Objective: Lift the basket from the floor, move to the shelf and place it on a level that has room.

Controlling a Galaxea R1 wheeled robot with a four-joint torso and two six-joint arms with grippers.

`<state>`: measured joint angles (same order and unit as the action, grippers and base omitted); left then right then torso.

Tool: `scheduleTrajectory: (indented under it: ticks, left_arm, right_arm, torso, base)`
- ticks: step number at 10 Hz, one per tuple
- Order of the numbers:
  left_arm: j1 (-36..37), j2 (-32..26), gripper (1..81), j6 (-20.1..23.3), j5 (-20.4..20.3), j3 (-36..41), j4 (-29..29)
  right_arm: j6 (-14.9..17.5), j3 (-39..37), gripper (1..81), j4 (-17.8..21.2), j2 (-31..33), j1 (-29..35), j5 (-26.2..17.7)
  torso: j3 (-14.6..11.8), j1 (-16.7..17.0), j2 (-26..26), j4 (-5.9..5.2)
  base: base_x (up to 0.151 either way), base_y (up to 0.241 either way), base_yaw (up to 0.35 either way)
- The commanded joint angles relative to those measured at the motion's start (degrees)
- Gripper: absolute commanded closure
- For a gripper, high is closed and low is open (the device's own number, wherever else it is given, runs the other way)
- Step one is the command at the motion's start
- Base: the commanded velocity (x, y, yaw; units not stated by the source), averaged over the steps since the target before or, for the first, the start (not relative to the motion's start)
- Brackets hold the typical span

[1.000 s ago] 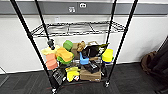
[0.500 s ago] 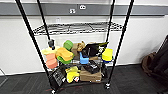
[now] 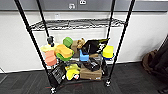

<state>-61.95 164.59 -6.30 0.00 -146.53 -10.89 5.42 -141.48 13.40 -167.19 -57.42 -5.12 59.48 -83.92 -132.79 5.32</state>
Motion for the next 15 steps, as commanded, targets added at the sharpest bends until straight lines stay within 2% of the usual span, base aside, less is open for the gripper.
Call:
scheduleTrajectory:
  ticks: [1,4,7,10,12,13,14,15]
  left_arm:
    - [5.56,0.05,1.0,-0.2,2.2,0.98,0.16]
    - [6.8,0.31,1.0,-0.2,0.97,0.63,0.08]
    - [8.29,-0.74,1.0,-0.11,2.02,1.77,-0.46]
    - [8.29,-5.04,1.0,-0.2,1.93,9.76,-0.54]
    - [8.37,-6.45,1.0,-0.2,1.93,11.88,-0.45]
    - [8.2,-6.37,81.1,-0.2,1.93,11.88,-0.28]
    - [8.12,-6.37,81.1,-0.2,1.93,11.88,-0.28]
    - [8.2,-6.37,81.1,-0.2,1.93,12.23,-0.36]
  right_arm:
    - [-0.15,0.43,1.0,4.08,0.26,6.83,-1.92]
    - [-0.15,0.34,1.0,7.17,-0.36,7.71,-1.56]
    - [-0.15,-0.36,1.0,8.92,-1.06,7.79,-1.56]
    - [-0.15,-0.45,1.0,9.1,-1.33,7.71,-1.56]
    - [-0.06,-0.71,1.0,8.93,-1.68,7.62,-1.73]
    - [-0.06,-1.15,1.0,8.66,-2.03,7.44,-1.74]
    - [-0.06,-1.85,1.0,8.66,-2.29,7.35,-1.74]
    - [-0.06,-2.47,81.1,8.58,-2.64,7.18,-1.82]
  torso:
    - [-0.09,0.02,0.05,0.0]
    - [0.11,-0.02,-0.11,0.0]
    - [0.11,-0.02,-0.13,0.0]
    - [0.11,-0.02,-0.13,0.0]
    - [0.11,-0.02,-0.13,0.0]
    - [0.11,-0.02,-0.13,0.0]
    - [0.11,-0.02,-0.13,0.0]
    - [0.11,-0.02,-0.13,0.0]
  base:
    - [0.0,0.0,0.0]
    - [0.0,0.0,0.0]
    - [0.0,0.0,0.0]
    - [0.0,0.0,0.0]
    - [0.0,0.0,0.0]
    - [0.0,0.0,0.0]
    - [0.0,0.0,0.0]
    - [0.0,0.0,0.0]
